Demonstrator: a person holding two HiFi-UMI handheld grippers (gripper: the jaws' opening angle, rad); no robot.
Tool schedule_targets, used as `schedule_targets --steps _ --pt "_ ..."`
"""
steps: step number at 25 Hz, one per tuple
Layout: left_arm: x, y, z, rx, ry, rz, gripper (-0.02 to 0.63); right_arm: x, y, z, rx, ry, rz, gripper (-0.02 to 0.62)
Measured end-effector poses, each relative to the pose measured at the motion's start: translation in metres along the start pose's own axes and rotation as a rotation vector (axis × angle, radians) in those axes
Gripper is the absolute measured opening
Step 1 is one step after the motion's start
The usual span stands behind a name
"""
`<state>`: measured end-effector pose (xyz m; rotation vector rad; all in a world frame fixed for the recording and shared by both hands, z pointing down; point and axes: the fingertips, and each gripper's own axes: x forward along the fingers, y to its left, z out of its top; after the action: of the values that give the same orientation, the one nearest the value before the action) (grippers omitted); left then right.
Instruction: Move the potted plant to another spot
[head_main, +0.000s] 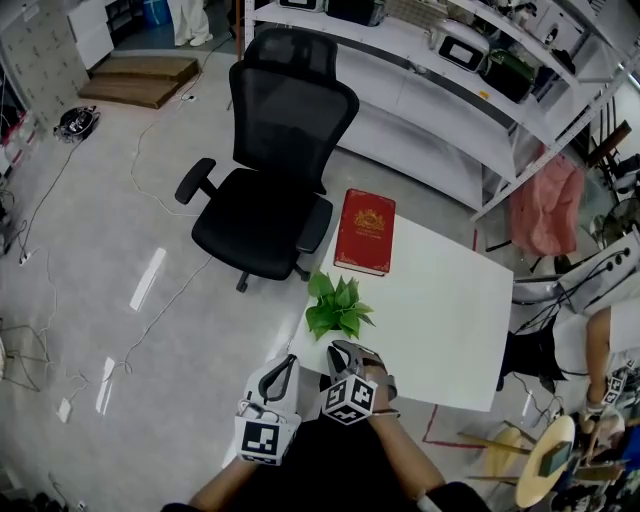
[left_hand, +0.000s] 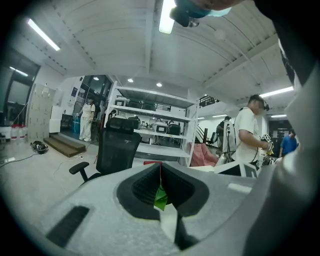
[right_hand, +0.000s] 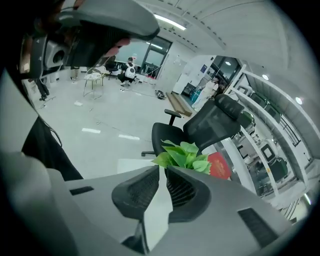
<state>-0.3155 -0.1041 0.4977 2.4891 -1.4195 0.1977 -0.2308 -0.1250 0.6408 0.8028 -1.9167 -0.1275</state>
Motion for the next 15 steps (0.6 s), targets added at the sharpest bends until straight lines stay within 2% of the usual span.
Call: schedule_targets --steps 9,15 --pt "0.034 0.011 0.005 0.002 0.024 0.01 0.019 0.043 -0.009 -0.017 -0.098 0.107 0.05 0.015" --pt "0.049 0.015 0.001 -0.011 0.05 0.016 0.018 0.062 -0.011 -0.028 -0.115 0.17 0.08 0.015"
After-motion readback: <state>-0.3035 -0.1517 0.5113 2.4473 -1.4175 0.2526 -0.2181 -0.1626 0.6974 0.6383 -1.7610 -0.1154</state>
